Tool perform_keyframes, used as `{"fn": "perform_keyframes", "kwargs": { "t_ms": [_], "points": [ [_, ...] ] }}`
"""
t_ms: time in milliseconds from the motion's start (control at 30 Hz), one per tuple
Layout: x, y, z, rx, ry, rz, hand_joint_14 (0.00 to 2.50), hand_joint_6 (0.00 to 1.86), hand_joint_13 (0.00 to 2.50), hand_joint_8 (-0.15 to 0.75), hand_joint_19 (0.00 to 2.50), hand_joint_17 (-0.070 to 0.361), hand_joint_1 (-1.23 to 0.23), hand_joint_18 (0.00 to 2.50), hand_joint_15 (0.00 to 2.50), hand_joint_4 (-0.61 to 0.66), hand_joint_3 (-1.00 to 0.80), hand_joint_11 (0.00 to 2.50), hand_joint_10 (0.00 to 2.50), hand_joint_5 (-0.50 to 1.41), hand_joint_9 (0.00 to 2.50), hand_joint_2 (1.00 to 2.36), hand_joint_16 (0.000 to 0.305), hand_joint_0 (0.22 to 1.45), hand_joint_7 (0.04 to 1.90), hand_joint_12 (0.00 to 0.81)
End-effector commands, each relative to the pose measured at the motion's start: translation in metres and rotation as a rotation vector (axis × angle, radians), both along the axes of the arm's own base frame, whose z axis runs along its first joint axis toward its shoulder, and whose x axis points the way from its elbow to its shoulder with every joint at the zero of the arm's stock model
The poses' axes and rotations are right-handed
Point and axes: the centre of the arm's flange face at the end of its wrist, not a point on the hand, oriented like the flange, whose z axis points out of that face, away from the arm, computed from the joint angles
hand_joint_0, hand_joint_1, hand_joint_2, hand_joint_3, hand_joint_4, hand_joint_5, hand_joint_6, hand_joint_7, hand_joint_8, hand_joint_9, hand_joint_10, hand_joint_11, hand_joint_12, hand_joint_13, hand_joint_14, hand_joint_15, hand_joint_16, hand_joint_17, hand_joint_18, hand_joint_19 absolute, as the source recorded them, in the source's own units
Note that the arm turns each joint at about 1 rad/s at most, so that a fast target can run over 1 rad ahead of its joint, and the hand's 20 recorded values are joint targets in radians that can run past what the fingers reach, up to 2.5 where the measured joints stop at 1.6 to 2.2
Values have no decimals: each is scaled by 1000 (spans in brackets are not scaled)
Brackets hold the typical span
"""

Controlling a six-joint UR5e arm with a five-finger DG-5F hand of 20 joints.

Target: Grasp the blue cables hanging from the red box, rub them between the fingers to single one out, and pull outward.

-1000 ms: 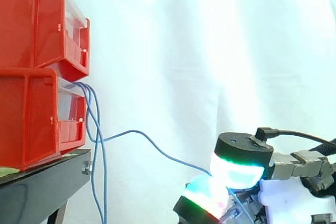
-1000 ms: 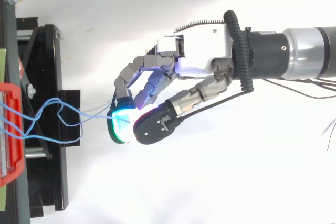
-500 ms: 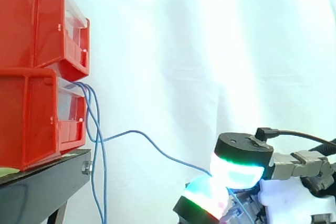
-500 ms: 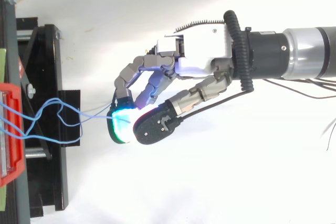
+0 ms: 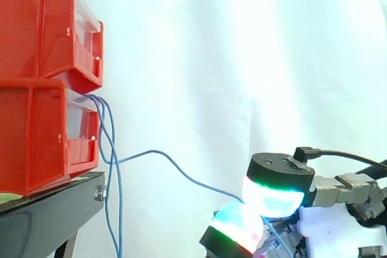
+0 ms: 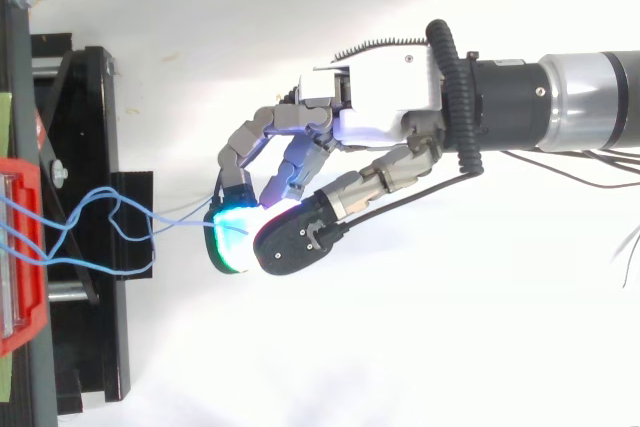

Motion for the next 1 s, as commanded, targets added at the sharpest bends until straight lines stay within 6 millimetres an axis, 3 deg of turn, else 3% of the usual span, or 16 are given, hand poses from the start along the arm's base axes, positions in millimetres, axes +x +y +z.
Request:
{"fn": "perform_keyframes", "kwargs": {
  "t_ms": [0, 967],
  "points": [
    [0, 0, 0, 0, 0, 0, 18, 919, 937, 315, 524, 118, -843, 767, 543, -15, -2, 465, 16, -102, 988, 1007, 52, 624, 1087, 377],
    [0, 0, 0, 0, 0, 0, 20, 918, 968, 320, 551, 120, -841, 813, 578, -6, -3, 504, 15, -102, 1026, 1005, 53, 621, 1087, 387]
  ]
}}
